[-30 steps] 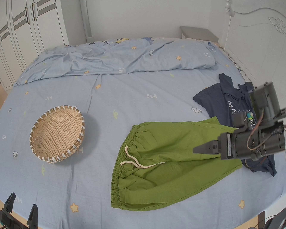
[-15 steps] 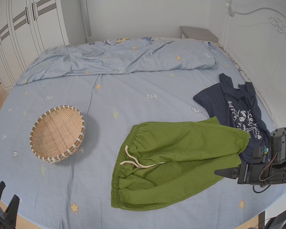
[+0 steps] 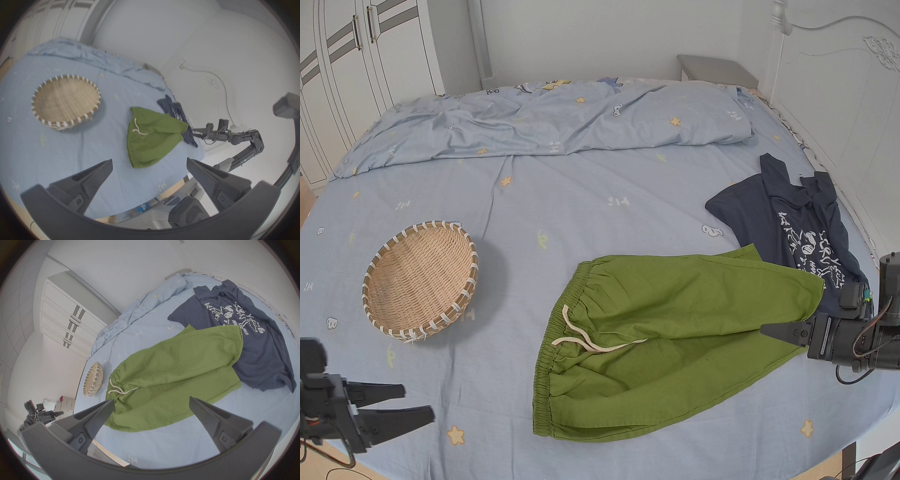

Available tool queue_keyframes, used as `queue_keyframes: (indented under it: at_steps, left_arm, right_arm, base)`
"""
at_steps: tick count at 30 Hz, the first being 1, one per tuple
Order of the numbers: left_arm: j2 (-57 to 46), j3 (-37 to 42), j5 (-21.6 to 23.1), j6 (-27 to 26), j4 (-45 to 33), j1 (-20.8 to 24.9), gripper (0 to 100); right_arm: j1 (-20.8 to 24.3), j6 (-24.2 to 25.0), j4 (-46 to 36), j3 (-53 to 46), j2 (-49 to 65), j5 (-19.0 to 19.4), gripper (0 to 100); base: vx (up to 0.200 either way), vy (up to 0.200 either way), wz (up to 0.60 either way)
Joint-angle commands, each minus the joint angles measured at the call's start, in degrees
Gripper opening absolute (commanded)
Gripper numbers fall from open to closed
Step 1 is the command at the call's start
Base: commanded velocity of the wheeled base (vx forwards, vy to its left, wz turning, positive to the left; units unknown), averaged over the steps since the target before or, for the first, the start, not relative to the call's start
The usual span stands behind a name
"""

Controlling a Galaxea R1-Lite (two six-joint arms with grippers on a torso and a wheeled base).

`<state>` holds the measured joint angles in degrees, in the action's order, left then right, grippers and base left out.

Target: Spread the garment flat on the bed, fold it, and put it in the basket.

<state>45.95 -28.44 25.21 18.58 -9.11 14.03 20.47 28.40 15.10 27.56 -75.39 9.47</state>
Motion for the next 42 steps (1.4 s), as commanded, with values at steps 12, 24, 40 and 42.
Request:
queue_keyframes:
  at_steps: [12,24,40,42]
  left_arm:
    - [58.2,-7.7,9.2,2.8,11.1,11.0,100]
    - [61.6,-8.9,9.2,3.0,11.3,11.1,100]
    - [64.7,-8.8,1.3,12.0,22.7,14.0,100]
    - [64.4,-8.7,1.3,12.1,22.7,14.3,0]
  right_arm:
    - [-2.3,-3.9,2.0,5.1,-3.6,0.9,100]
    - [-2.3,-3.8,2.2,5.0,-3.7,1.0,100]
    - [-2.6,-3.7,2.3,5.0,-3.8,1.1,100]
    - [-2.7,-3.7,2.3,5.0,-3.8,1.2,100]
  base:
    - [0.000,0.000,0.00]
    - [0.000,0.000,0.00]
    - [0.000,0.000,0.00]
    - [0.000,0.000,0.00]
